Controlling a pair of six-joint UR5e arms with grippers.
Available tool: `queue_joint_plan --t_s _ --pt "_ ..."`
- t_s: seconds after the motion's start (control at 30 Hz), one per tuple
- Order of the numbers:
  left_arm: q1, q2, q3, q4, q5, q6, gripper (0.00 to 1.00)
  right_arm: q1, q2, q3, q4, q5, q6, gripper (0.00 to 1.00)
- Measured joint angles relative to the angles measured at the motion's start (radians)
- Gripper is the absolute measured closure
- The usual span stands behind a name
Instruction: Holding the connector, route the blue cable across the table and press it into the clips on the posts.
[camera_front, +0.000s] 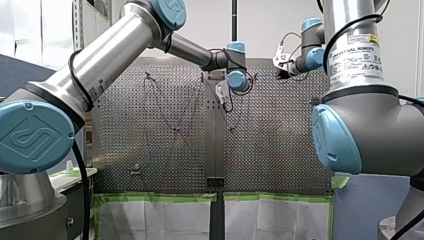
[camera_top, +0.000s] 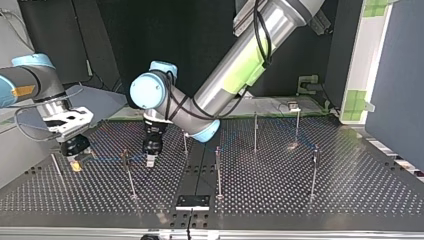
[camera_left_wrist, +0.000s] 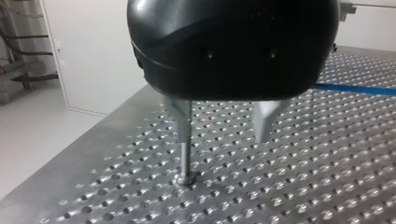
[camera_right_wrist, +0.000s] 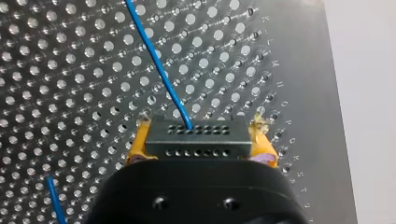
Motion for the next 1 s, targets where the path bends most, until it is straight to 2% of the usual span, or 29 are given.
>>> queue_joint_plan --t_s 0.5,0.7,1.0 --pt "-0.030 0.003 -0.003 -0.098 -0.007 -0.028 0.00 -0.001 0.003 0.001 -0.003 0.000 -0.003 1.00" --pt "-0.053 0.035 -0.022 -0.143 -0.025 -0.029 0.00 0.001 0.004 0.001 -0.001 -0.005 -0.004 1.00" --pt "-0.064 0.098 -0.083 -0.108 -0.001 -0.029 0.00 0.005 0.006 0.001 0.000 -0.009 -0.004 1.00"
